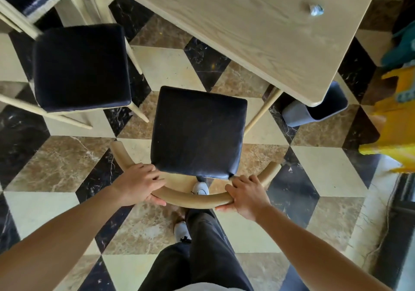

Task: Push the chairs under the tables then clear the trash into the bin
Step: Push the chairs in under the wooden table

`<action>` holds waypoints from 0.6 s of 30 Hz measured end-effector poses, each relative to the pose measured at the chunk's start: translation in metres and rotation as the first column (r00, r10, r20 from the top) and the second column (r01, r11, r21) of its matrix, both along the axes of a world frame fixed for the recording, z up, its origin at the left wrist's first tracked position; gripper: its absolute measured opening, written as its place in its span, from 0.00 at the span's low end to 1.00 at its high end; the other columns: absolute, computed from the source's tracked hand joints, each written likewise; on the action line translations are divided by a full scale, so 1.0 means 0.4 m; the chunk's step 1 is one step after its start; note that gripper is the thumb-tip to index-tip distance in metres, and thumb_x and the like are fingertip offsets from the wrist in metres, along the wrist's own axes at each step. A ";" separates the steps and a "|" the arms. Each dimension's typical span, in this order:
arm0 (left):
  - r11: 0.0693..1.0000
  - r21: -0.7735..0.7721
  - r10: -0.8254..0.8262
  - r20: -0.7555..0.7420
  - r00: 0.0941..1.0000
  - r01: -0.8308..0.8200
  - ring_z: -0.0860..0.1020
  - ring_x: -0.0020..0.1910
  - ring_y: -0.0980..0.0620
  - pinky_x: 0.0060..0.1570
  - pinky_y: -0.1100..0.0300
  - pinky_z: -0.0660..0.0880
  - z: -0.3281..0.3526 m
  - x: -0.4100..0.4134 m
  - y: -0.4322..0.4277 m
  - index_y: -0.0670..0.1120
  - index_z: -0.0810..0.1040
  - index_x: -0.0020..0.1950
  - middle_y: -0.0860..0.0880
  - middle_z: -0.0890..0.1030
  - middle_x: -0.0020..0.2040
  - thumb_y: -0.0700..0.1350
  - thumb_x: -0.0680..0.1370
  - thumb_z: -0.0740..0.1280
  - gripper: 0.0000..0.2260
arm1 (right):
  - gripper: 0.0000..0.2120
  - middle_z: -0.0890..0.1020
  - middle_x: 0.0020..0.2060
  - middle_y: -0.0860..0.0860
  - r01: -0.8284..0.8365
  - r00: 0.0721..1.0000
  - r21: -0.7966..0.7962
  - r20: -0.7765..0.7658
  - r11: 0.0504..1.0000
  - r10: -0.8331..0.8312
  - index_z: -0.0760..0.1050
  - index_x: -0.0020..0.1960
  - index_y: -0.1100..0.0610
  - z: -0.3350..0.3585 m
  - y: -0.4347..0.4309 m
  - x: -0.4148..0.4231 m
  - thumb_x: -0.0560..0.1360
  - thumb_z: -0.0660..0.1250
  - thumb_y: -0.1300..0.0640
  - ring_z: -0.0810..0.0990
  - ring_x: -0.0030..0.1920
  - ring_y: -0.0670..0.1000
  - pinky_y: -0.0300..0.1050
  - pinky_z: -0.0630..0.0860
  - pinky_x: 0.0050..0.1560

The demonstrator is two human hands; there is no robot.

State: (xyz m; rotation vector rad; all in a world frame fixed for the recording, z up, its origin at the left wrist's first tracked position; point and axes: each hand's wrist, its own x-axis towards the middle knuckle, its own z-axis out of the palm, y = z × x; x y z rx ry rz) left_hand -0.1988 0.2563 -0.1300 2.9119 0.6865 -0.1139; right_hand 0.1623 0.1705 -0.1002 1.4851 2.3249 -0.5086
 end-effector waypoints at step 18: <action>0.979 -0.079 -0.198 -0.126 0.972 0.189 0.78 0.48 0.45 0.46 0.47 0.73 -0.002 -0.025 0.478 0.49 0.80 0.54 0.50 0.81 0.49 0.75 0.76 0.41 0.39 | 0.41 0.83 0.46 0.50 0.283 0.959 0.069 -0.030 0.957 -0.281 0.79 0.48 0.51 -0.015 0.255 -0.114 0.71 0.43 0.20 0.80 0.46 0.58 0.56 0.74 0.50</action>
